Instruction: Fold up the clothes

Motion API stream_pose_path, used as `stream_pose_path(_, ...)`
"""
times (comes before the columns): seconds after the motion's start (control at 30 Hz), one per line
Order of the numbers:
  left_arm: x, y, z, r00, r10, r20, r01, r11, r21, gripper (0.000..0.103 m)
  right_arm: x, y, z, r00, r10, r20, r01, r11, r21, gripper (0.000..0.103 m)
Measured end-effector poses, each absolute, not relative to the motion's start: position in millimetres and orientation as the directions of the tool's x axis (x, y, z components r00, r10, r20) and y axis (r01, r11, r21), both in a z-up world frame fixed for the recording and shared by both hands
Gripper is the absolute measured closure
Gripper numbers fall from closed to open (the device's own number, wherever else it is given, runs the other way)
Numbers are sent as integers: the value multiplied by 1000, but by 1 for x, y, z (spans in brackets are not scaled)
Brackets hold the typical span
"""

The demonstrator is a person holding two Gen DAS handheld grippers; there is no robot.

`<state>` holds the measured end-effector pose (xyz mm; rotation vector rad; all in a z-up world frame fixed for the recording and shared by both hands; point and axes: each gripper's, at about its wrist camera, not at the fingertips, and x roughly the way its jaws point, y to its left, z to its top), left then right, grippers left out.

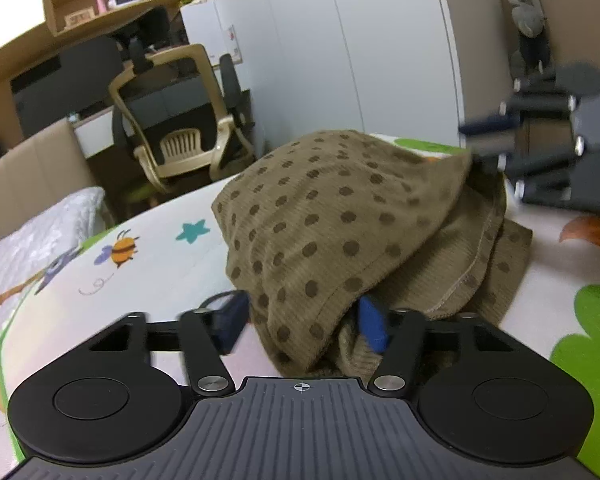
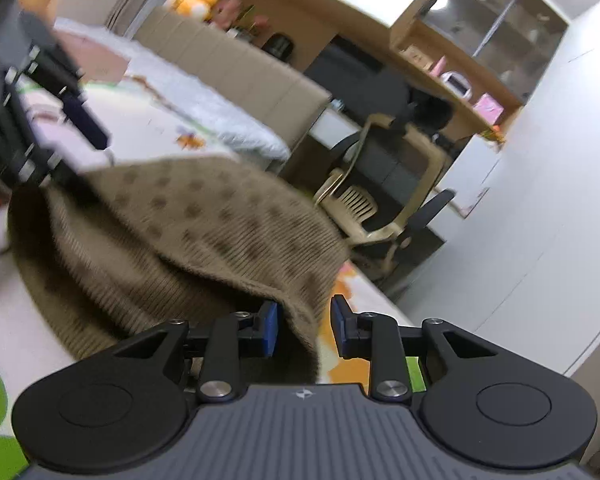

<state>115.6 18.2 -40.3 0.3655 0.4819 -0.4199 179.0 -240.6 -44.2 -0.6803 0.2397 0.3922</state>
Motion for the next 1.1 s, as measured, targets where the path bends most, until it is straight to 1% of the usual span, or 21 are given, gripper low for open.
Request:
stream_pose_path(0.03,115,16,-40,802,-306,-513,478,845,242,75,181,-239,-49,894,275,-353,-437,710,-552,89)
stream_pose_path(0.07,115,14,-39,801,-311,-512,487,836,253,80,181,-238,-49,888,281,-364,-447,718,-533,95)
stream_pose_path(0.1,114,11,-39,799,-316,-511,496,828,263,86,179,-238,-44,888,293,-354,-447,726,-522,98)
stream_pose_path(0.17,111,13,-35,801,-322,-505,500,824,266,92,174,-239,-33,889,315,-333,-449,740,-500,99)
stream_pose_path(0.2,110,16,-31,802,-324,-503,496,830,255,99,171,-240,-28,888,326,-324,-452,747,-488,99)
stream_pose_path(0.3,101,30,-21,805,-322,-498,477,851,221,99,149,-246,-12,862,380,-335,-500,744,-443,99)
stream_pose_path(0.4,97,44,-25,782,-331,-529,481,860,172,98,132,-246,-18,813,417,-405,-568,719,-399,99)
stream_pose_path(0.47,97,50,-30,754,-346,-558,490,862,127,98,132,-243,-32,794,412,-447,-588,708,-391,99)
stream_pose_path(0.53,94,53,-29,732,-379,-566,516,851,98,97,135,-243,-39,782,398,-479,-592,716,-371,99)
stream_pose_path(0.57,90,54,-24,726,-404,-556,533,842,85,92,137,-244,-42,779,390,-491,-590,721,-364,99)
stream_pose_path(0.6,86,54,-19,721,-429,-544,550,832,73,87,138,-246,-43,787,375,-489,-578,725,-375,99)
stream_pose_path(0.63,84,55,-13,718,-452,-529,565,823,63,85,138,-248,-44,797,359,-486,-565,727,-389,99)
stream_pose_path(0.7,79,55,-1,714,-493,-497,590,806,49,74,143,-255,-43,817,324,-478,-534,738,-413,98)
stream_pose_path(0.8,81,54,11,704,-545,-455,615,788,8,62,144,-269,-39,831,299,-469,-508,750,-424,97)
stream_pose_path(0.87,89,49,13,701,-565,-435,620,784,-20,59,140,-277,-38,840,281,-464,-494,749,-441,90)
stream_pose_path(0.9,94,45,11,704,-568,-426,618,786,-25,57,139,-280,-38,846,270,-460,-484,750,-450,82)
stream_pose_path(0.93,102,41,7,704,-569,-425,613,789,-40,56,140,-284,-33,850,273,-450,-476,762,-438,76)
stream_pose_path(0.97,111,38,3,701,-571,-427,608,792,-60,56,142,-287,-29,854,276,-440,-469,774,-425,74)
stream_pose_path(1.07,137,24,-12,687,-574,-446,580,802,-140,56,147,-297,-16,867,284,-410,-447,808,-385,57)
stream_pose_path(1.1,145,19,-17,677,-577,-457,570,804,-169,56,149,-300,-11,870,289,-400,-441,818,-369,44)
